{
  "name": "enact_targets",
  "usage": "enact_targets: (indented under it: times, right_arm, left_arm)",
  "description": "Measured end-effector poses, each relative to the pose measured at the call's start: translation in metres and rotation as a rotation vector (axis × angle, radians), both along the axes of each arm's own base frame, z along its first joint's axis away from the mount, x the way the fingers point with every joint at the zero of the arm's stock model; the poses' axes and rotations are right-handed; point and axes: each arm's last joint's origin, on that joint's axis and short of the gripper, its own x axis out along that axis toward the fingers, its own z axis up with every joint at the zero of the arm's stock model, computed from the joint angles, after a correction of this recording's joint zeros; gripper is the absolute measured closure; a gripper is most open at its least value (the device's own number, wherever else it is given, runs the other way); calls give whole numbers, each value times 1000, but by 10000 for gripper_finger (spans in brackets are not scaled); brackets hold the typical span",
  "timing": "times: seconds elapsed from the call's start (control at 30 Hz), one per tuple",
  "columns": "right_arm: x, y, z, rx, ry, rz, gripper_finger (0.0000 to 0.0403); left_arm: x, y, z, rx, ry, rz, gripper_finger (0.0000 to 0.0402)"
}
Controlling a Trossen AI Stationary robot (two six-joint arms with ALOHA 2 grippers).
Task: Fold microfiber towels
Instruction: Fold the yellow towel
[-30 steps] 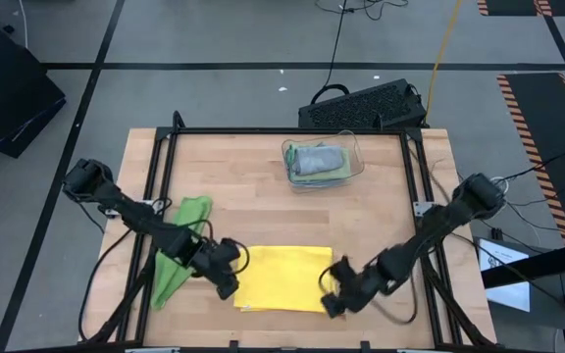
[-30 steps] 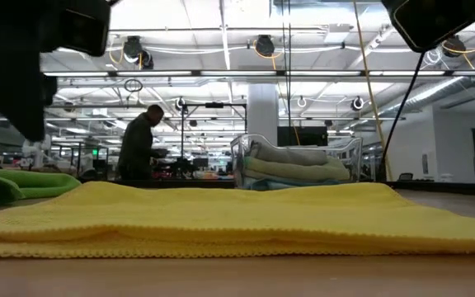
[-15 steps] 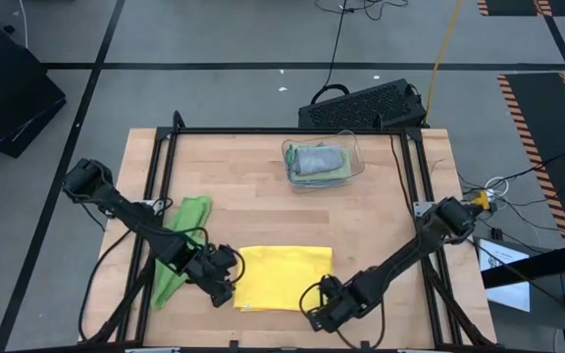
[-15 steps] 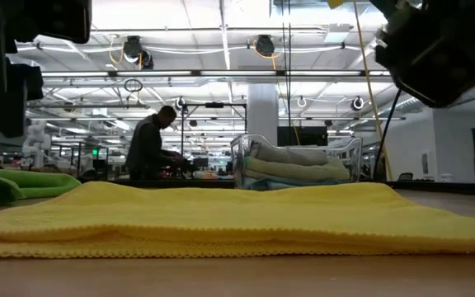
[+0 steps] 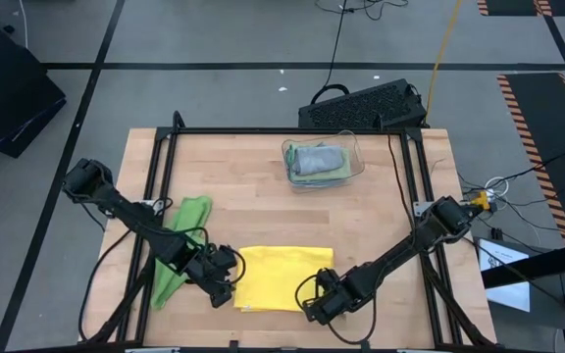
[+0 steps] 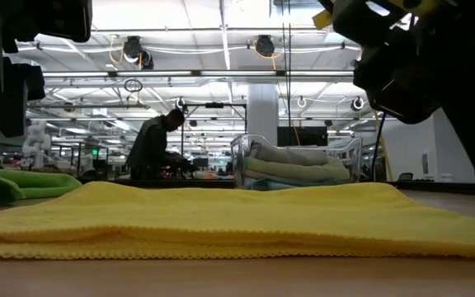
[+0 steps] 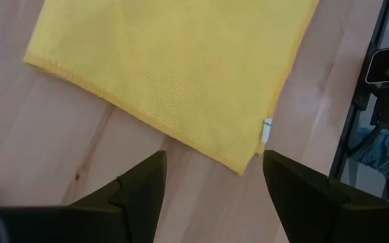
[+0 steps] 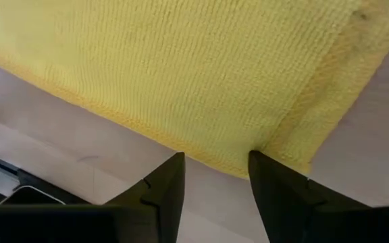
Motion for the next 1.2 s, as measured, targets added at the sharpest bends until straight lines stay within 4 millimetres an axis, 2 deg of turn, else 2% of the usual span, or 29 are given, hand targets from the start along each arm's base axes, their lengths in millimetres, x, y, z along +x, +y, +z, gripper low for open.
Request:
enact_targets:
  times: [0.1, 0.33, 0.67, 0.97, 1.1, 1.2]
  right_arm:
    - [0, 0, 0, -7, -3, -10, 248]
    - [-5, -3, 15, -3, -2, -40, 248]
    - [-11, 2, 14, -3, 23, -60, 248]
    - [-6, 5, -5, 0, 21, -55, 249]
    - [-7, 4, -7, -18, 34, -54, 270]
    - [-8, 3, -8, -35, 39, -42, 306]
  left_arm:
    - [0, 0, 0, -3, 1, 3, 156]
    - [0, 0, 0, -3, 1, 2, 156]
    - [0, 0, 0, 4, -2, -6, 156]
    - [0, 0, 0, 28, -8, -37, 156]
    - [0, 0, 0, 28, -9, -36, 156]
    - [0, 1, 0, 37, -9, -39, 156]
